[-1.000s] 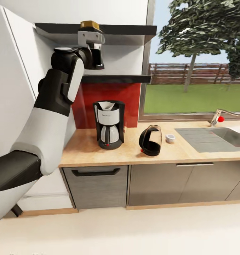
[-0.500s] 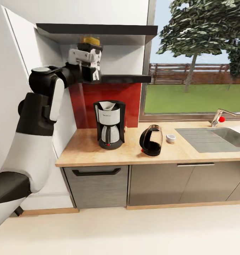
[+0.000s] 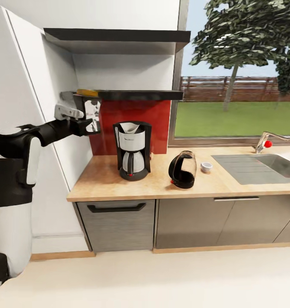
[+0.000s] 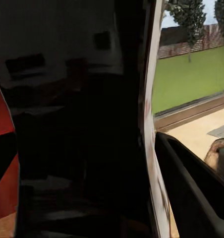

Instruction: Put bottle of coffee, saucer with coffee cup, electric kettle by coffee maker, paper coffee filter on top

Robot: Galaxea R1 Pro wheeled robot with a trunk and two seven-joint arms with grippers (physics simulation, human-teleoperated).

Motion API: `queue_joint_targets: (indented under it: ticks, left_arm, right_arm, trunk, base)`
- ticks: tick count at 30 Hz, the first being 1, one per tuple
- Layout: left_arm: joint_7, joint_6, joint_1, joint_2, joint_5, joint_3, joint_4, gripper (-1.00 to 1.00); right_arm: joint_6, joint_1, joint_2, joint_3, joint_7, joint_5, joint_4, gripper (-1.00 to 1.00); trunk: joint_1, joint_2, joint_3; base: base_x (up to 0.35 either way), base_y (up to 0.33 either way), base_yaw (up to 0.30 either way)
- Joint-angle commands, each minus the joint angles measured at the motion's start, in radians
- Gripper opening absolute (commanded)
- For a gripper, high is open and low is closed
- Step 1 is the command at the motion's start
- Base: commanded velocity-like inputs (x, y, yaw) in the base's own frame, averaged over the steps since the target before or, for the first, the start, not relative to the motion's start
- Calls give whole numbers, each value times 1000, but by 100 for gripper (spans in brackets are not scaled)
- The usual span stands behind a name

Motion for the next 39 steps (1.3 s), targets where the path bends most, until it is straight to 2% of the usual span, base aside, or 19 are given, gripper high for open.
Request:
queue_joint_targets:
  ticks: [1,3,6,9,12,18,20,22,23,25,29,31,34,39]
  left_arm:
    - [-15,9,19,2,20,24,-2,-100]
    - [-27,7,57,10,18,55,-3,-100]
    - [-33,4,104,24,16,69,-3,-100]
    - [-32,1,161,29,11,70,-3,-100]
    - [-28,-3,194,26,8,66,-2,-100]
    - [11,-28,220,17,-20,62,3,-100]
    - [42,-33,230,8,-27,62,5,-100]
    - [123,-59,249,-15,-32,62,7,-100]
    - [143,-67,254,-20,-32,62,8,-100]
    - [225,-109,278,-35,-32,61,10,-100]
    - [347,-197,341,-51,-29,61,19,-100]
    - [376,-233,362,-66,-29,61,26,-100]
    - [426,-295,399,-110,-31,61,45,-100]
    - [472,-367,433,-164,-33,61,75,-100]
  right_arm:
    - [6,0,0,8,2,-9,-8,100]
    - [6,0,1,9,2,-9,-26,100]
    - [6,0,2,9,2,-9,-39,100]
    - [5,0,2,8,2,-10,-43,100]
    - [5,0,2,8,2,-10,-44,100]
    - [5,0,1,8,2,-10,-44,100]
    - [5,0,1,8,2,-10,-44,100]
    - [5,0,1,8,2,-9,-43,100]
    - [5,0,0,8,2,-9,-43,100]
    - [5,0,0,8,2,-9,-42,100]
    - [5,0,0,8,2,-8,-40,100]
    - [5,0,-1,8,2,-8,-39,100]
    - [5,0,-3,9,1,-7,-36,100]
    - [5,0,-5,10,0,-7,-21,100]
  trunk:
    - [1,-3,-2]
    - [1,-3,-2]
    - [1,-3,-2]
    - [1,-3,-2]
    - [1,-3,-2]
    - [1,-3,-2]
    - [1,-3,-2]
    - [1,-3,-2]
    - [1,-3,-2]
    - [1,-3,-2]
    - [1,-3,-2]
    - [1,-3,-2]
    - [1,-3,-2]
    - [1,-3,-2]
  base:
    - [0,0,0]
    - [0,0,0]
    - [0,0,0]
    - [0,0,0]
    - [0,0,0]
    - [0,0,0]
    - [0,0,0]
    - [0,0,0]
    - [0,0,0]
    - [0,0,0]
    - [0,0,0]
    - [0,0,0]
    - [0,0,0]
    - [0,0,0]
